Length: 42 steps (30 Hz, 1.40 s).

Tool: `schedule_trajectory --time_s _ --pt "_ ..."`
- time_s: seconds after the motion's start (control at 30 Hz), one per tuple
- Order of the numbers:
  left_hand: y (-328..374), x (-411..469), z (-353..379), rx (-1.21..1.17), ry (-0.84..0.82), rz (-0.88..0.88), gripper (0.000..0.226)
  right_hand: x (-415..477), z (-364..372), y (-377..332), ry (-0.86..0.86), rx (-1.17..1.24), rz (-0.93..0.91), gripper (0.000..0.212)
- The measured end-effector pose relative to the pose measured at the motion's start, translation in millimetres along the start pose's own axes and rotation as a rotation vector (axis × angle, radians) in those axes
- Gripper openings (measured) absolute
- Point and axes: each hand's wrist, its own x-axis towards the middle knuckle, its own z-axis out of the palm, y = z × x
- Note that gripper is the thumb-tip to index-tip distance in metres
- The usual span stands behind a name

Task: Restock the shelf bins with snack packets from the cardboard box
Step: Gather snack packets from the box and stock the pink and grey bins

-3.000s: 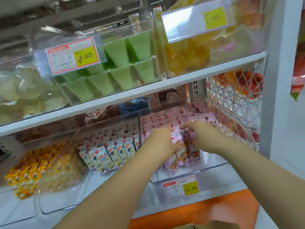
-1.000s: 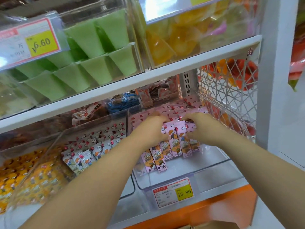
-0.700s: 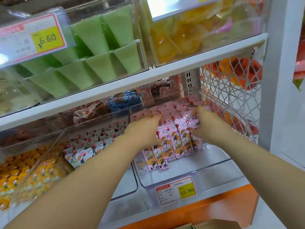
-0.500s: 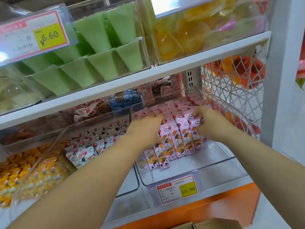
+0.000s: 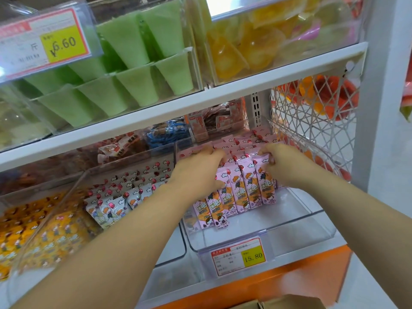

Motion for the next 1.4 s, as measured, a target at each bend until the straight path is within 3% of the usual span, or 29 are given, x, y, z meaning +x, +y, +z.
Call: schedule_trajectory --time_s 0.3,0.63,0.83,1.2,1.4 --pt "9.1 -0.7 1.3 -0.007 -0.023 0.140 0.065 -2.6 6.0 -1.8 0.131 -0.022 -0.020 0.033" --pt "16.3 4.4 12.7 0.104 -0.147 0.198 0.070 -2.6 1.7 2.3 0.030 -0.050 -0.059 0.021" --pt "18.3 1.7 11.5 0.081 -0.150 0.190 0.071 -1.8 -1.6 1.1 0.037 -0.109 -0.094 0.025" --pt "21.1 -1.8 7.7 0.029 -0.128 0.174 0.067 -11.1 -1.2 4.8 0.033 -0.107 -0.101 0.054" --pt "24.4 -14.7 -4.1 -0.030 -0.123 0.141 0.064 -25.5 -2.1 4.1 0.031 -0.073 -0.084 0.051"
